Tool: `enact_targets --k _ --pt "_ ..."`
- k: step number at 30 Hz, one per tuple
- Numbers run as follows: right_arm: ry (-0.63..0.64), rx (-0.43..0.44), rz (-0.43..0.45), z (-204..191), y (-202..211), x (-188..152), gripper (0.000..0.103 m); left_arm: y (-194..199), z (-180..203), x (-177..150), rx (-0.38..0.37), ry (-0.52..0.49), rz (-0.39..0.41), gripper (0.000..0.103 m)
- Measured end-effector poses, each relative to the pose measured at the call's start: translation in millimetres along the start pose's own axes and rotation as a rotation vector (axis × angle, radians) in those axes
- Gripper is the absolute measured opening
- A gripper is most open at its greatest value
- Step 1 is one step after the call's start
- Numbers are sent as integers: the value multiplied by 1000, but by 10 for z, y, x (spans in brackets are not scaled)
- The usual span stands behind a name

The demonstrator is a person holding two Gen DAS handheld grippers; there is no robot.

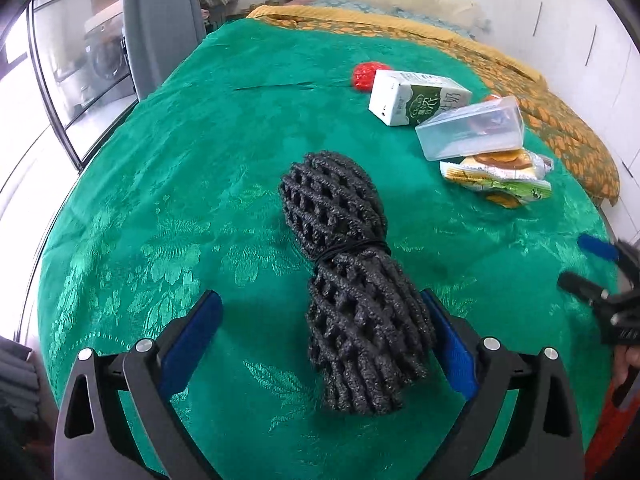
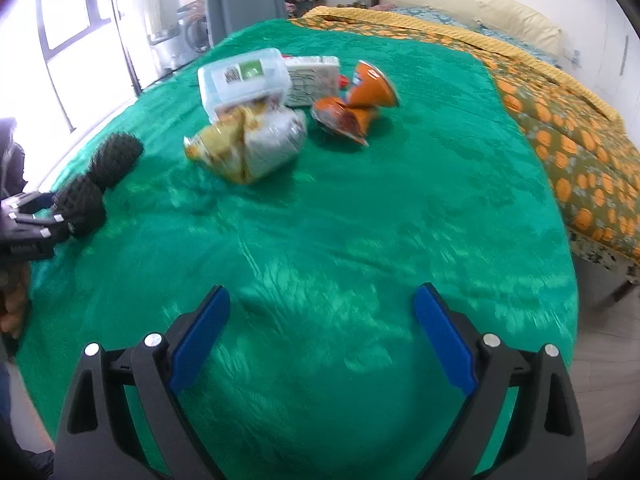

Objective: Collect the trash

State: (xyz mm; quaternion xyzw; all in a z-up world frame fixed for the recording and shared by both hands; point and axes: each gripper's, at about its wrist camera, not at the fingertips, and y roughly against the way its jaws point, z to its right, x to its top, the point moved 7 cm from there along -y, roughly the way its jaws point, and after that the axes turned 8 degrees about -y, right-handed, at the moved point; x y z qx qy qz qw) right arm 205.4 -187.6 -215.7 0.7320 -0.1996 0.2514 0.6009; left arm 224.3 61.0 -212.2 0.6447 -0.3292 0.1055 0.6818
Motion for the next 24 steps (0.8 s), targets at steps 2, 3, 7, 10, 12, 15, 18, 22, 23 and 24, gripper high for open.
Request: enact_targets --k 2,3,7,10,12,15,18,22,23,24 --pt "7 36 17 -66 12 168 91 -27 28 -4 13 -19 -12 97" --pt "15 46 34 -112 21 282 91 -35 44 -8 23 -29 -17 98" --pt "58 98 40 -354 -93 685 97 -44 32 1 16 -22 -16 98" --pt "84 90 0 -483 -291 845 97 -41 37 -3 18 -24 -16 98" --pt "87 84 -12 -534 -370 895 96 -42 44 0 17 -24 -16 98" --pt "88 72 -48 -560 -431 857 61 -45 43 1 18 -24 -16 98" --pt "113 74 -34 -521 -305 761 54 -46 43 1 18 -24 -16 98" --pt "157 112 -14 -409 24 537 54 -48 43 0 18 -24 -16 98" --pt "177 129 -10 -397 109 476 54 -48 41 0 18 -24 -16 98" --pt "206 147 -11 -375 207 384 54 -49 41 -1 19 -25 -16 98"
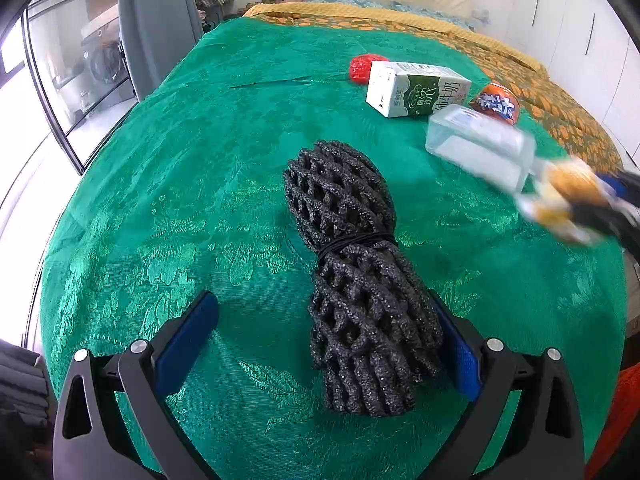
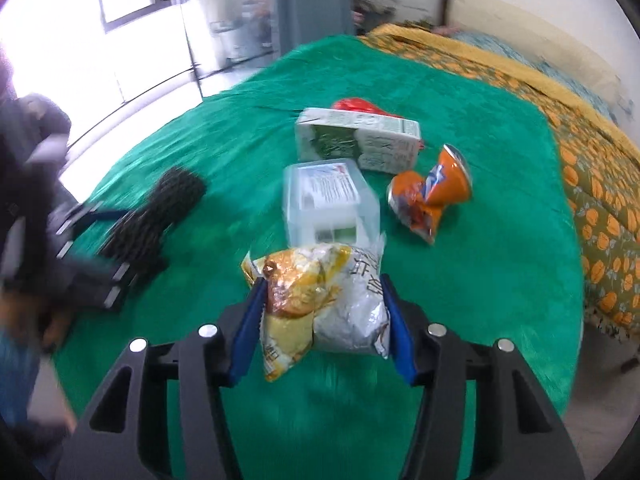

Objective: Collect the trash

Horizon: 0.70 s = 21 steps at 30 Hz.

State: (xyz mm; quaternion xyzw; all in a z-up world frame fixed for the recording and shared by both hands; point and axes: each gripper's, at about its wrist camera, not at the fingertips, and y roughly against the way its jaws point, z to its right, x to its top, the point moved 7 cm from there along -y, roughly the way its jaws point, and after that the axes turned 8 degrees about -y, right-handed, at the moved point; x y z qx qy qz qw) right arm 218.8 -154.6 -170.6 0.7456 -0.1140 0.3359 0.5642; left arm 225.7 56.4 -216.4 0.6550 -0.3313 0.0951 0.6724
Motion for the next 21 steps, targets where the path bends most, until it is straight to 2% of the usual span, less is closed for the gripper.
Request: enact_targets --k 3,5,6,10,14,18,21 --pt "58 32 -27 61 162 -322 57 2 3 -4 1 -1 0 98" --pt "72 15 -59 127 135 -474 66 1 3 -3 0 0 0 98" --pt "75 -3 -60 187 131 -535 77 1 3 -3 0 0 0 98" --pt "-6 -39 -19 357 272 -662 89 0 4 -2 0 0 0 98" --pt "-151 -105 -14 460 413 -712 92 -1 4 -2 0 0 0 98" --pt "-323 -74 7 381 500 -717 96 -1 4 -2 1 -1 0 98" --pt "-333 -133 28 253 417 -671 97 -1 4 -2 0 0 0 98"
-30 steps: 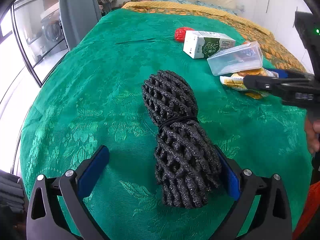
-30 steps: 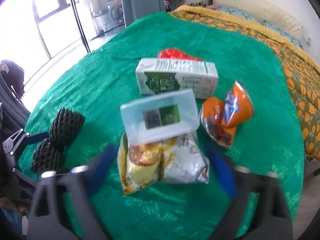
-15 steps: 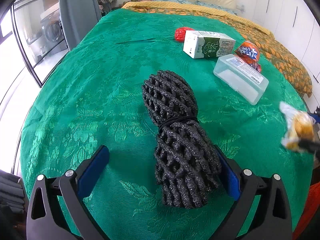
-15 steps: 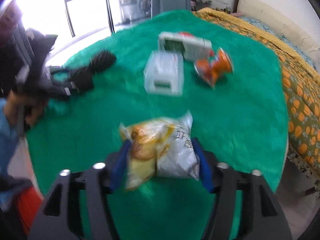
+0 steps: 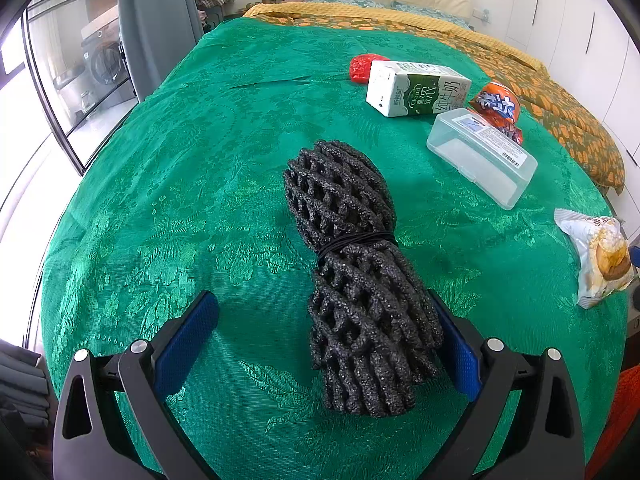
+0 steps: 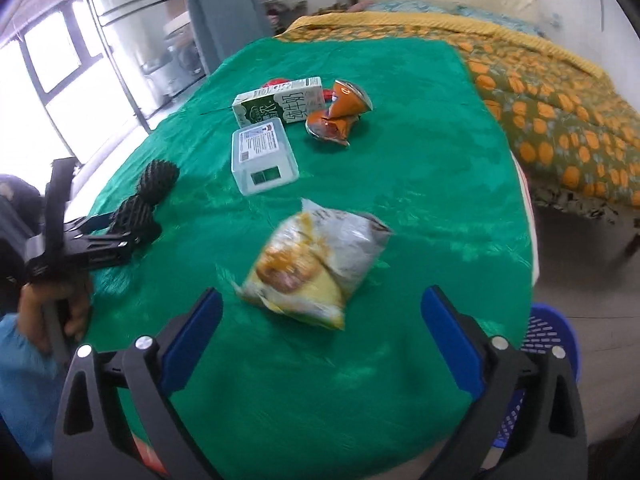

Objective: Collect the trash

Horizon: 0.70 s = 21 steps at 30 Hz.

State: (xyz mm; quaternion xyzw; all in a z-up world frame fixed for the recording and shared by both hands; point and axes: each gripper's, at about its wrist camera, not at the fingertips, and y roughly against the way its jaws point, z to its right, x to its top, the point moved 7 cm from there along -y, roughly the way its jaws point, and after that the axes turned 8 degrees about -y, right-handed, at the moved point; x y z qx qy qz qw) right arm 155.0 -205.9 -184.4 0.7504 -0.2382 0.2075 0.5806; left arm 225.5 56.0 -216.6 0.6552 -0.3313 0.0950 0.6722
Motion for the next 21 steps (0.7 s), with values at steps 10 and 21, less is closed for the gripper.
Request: enact_targets --k 10,21 --pt "4 -141 17 34 -454 39 93 1 6 10 -3 2 1 98" --pt "32 -139 -1 600 58 -78 93 222 -40 -237 -64 -43 0 98"
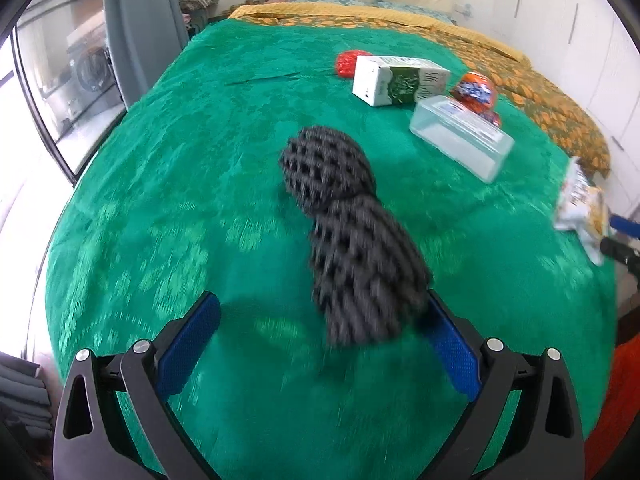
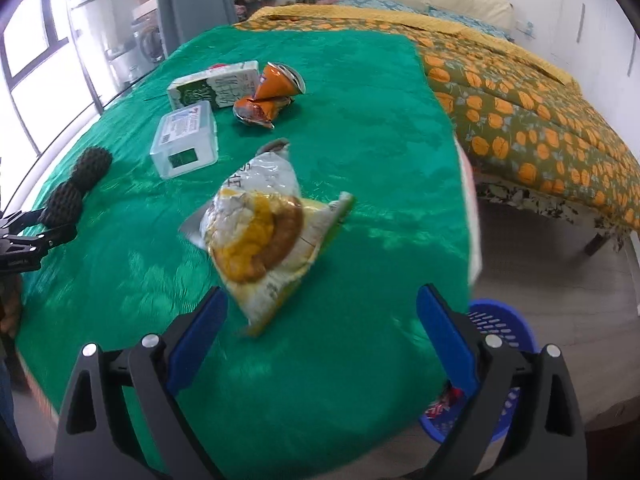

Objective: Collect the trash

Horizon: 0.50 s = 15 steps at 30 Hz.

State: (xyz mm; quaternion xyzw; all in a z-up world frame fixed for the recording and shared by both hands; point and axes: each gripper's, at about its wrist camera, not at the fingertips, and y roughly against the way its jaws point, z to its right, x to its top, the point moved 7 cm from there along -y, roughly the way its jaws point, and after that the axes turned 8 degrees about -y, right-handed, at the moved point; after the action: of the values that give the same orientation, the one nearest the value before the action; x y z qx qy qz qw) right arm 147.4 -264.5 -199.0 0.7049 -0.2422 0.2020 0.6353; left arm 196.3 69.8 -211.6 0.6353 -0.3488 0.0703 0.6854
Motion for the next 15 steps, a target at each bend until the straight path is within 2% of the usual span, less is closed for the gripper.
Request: enact_targets --k 4,8,10,12,14,15 --pt "127 40 33 -115 188 107 94 237 -22 -77 -87 4 34 98" --pt "292 89 35 -445 196 234 94 419 11 129 -150 26 91 98" --pt "376 107 -35 -624 39 252 94 377 32 278 -132 21 81 98" --pt "419 82 -98 -696 -164 268 94 226 56 365 -121 10 36 98" --pt "438 40 -108 -687 -276 301 94 51 38 403 -83 9 -7 97" --pt "442 23 -113 -677 -328 320 94 -24 33 413 -66 9 -25 92"
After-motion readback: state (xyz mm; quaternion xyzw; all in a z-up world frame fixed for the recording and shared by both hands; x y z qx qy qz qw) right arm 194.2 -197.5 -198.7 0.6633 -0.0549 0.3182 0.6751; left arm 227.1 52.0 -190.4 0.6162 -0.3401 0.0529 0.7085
